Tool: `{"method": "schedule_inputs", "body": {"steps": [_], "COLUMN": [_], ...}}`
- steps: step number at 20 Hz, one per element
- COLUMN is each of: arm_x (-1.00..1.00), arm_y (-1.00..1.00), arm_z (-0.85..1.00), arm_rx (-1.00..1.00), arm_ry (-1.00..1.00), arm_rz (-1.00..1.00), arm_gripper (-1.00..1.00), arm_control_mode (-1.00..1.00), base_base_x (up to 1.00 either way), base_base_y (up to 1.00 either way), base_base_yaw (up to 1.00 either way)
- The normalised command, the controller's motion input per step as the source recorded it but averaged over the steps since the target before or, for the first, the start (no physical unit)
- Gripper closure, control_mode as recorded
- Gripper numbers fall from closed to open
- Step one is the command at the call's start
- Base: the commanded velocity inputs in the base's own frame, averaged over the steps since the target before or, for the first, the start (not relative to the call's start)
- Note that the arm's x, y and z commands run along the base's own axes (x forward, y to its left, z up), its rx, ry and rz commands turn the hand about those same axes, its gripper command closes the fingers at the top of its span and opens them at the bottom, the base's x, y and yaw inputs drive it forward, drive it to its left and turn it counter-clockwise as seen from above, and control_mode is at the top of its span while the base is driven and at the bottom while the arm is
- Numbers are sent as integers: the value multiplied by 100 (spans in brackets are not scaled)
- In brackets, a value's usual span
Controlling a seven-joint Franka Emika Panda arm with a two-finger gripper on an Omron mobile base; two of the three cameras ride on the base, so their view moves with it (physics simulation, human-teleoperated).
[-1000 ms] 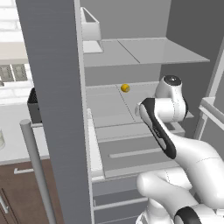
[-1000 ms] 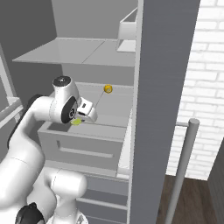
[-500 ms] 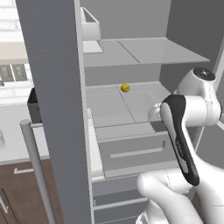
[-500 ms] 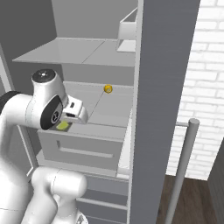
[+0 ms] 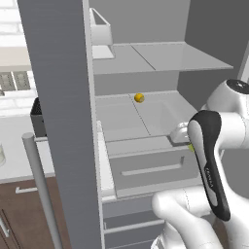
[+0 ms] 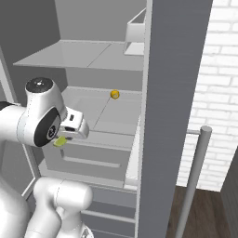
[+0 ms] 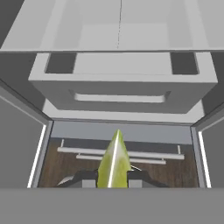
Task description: Grab a lemon wedge from the fridge and one ice cube from the ice bowl, and put them in the glass of lemonade.
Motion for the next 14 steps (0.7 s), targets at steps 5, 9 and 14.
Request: {"method": "schedule_inputs", "body": {"steps": [5, 9, 14], "arm_x": [0, 0, 0], "arm_y": [0, 0, 0], "arm_z": [0, 0, 0], "arm_rx": [0, 0, 0], "arm_ry": [0, 0, 0], "arm_rz": [0, 0, 0], "arm_gripper": [100, 100, 100], "arm_control_mode": [-100, 100, 100], "base_base_x": [0, -72, -100], "base_base_y": [0, 1, 10], "base_base_yaw": [0, -5, -5]}}
